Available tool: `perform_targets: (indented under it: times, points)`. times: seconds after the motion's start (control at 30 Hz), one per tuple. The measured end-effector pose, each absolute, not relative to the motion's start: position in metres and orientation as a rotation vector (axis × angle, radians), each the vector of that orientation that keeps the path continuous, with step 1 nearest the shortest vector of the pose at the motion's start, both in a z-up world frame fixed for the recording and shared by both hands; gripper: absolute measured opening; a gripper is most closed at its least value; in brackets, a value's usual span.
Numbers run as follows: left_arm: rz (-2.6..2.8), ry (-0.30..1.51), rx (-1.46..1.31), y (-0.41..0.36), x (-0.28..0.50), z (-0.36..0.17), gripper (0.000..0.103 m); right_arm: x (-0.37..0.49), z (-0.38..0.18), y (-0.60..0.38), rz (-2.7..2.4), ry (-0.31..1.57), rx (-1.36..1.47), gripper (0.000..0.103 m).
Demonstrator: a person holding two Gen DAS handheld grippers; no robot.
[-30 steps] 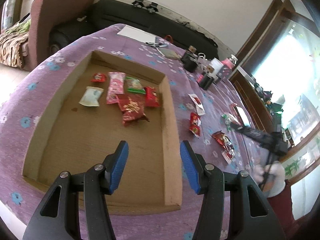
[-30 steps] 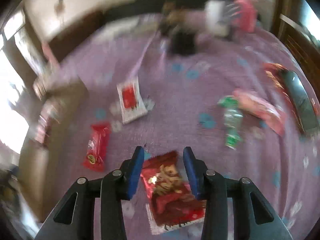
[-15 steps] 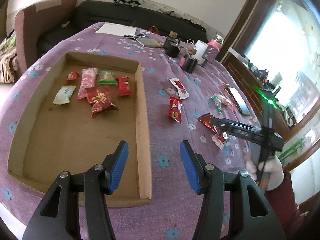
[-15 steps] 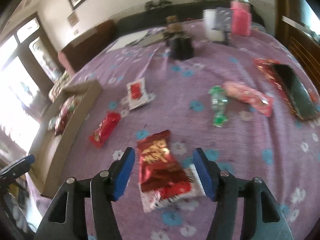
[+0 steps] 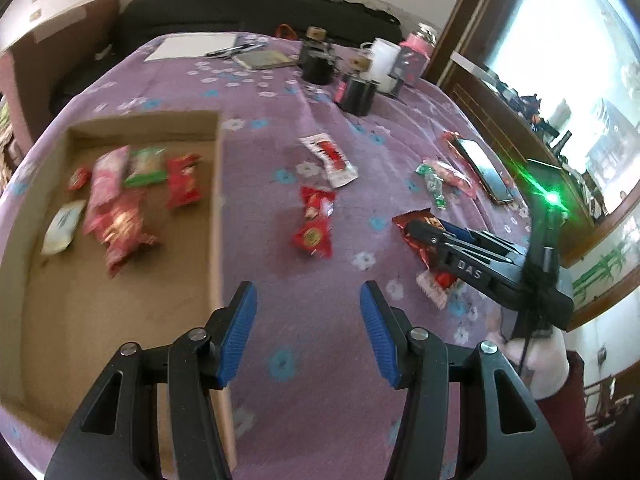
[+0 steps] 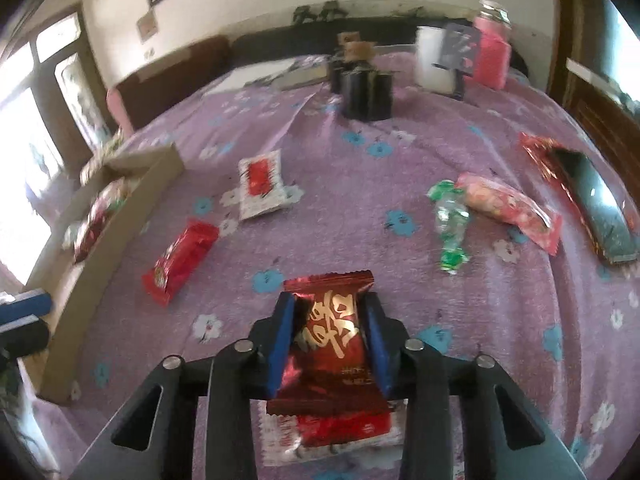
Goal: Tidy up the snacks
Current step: 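Grasp red cartoon packet with left gripper and drop it in tray while right carries packets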
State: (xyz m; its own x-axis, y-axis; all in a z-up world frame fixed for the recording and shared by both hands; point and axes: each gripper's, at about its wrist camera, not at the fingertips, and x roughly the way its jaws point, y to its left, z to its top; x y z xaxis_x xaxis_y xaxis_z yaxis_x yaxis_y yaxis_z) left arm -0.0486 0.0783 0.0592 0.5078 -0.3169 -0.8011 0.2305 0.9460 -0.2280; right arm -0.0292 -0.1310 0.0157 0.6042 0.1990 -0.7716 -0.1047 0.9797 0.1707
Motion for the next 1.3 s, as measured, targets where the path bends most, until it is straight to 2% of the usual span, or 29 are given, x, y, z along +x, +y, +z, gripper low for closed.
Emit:
perform_targets:
  times: [0.27, 0.43, 0.47, 0.5, 0.53, 0.57, 0.9, 1.07, 1.3]
  points:
    - [-0.271, 1.059, 0.036, 0.034, 0.015, 0.024, 0.052, -0.03, 0.017, -0.147, 0.147, 0.893, 0.164, 0.031]
    - [-0.246, 1.058, 0.106, 0.024, 0.027, 0.011, 0.052, -0.032, 0.02, -0.15, 0.141, 0.88, 0.179, 0.029]
    - [-0.24, 1.058, 0.119, 0.022, 0.028, 0.011, 0.049, -0.032, 0.021, -0.152, 0.138, 0.875, 0.183, 0.028]
    - [-0.233, 1.057, 0.121, 0.022, 0.029, 0.01, 0.033, -0.032, 0.021, -0.153, 0.138, 0.871, 0.185, 0.027]
    - [-0.222, 1.042, 0.131, 0.022, 0.028, 0.011, 0.021, -0.033, 0.023, -0.154, 0.137, 0.864, 0.189, 0.026]
    - [-0.222, 1.038, 0.138, 0.021, 0.027, 0.012, 0.015, -0.033, 0.024, -0.154, 0.138, 0.86, 0.193, 0.025]
    - [-0.317, 0.992, -0.048, 0.048, 0.003, 0.044, 0.015, -0.036, 0.031, -0.163, 0.144, 0.813, 0.246, 0.022]
    - [-0.298, 0.921, -0.122, 0.095, -0.028, 0.069, 0.016, -0.037, 0.033, -0.166, 0.144, 0.796, 0.259, 0.022]
    - [-0.127, 0.888, -0.225, 0.19, -0.06, 0.069, 0.016, -0.039, 0.034, -0.167, 0.122, 0.777, 0.26, 0.022]
